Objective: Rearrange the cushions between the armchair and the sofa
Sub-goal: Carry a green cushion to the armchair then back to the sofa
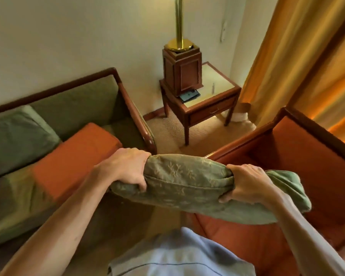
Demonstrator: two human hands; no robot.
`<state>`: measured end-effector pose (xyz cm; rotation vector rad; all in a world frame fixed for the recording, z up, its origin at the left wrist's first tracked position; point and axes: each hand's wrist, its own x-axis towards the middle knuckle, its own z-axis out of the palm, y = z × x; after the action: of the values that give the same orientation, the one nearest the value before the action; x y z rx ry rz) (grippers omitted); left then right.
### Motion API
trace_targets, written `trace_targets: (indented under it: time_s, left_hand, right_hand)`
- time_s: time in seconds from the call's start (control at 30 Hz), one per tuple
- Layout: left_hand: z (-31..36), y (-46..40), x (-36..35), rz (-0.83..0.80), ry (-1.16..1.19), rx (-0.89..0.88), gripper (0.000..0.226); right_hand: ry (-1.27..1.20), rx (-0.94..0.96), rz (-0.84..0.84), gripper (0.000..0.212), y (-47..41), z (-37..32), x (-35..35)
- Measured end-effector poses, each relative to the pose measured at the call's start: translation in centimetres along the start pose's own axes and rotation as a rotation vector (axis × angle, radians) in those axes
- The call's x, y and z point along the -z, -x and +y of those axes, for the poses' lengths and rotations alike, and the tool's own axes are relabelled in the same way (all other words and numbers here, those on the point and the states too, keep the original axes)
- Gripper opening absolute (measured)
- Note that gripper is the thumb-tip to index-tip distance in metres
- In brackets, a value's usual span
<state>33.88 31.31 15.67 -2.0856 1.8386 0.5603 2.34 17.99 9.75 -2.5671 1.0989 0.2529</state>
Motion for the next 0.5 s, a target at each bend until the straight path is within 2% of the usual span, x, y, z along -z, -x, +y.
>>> trace_targets:
  time_s: [0.23, 0.37, 0.5]
  left_hand:
    - [-13.7, 11.7, -3.6, 0.127, 0.169, 0.319, 0.067]
    - [-21.4, 18.4, -6.2, 0.137, 0.244, 0.442, 0.068]
    - [-27.6, 23.5, -8.0, 0.127, 0.287, 0.536, 0.072]
  right_hand:
    - [0.175, 0.295, 0.011, 0.076, -8.5, -16.2, 1.1]
    - [0.208, 0.397, -0.016, 0.082, -12.3, -26.9, 0.4]
    - [0.254, 0.464, -0.064, 0.079, -14.7, -35.8, -0.4]
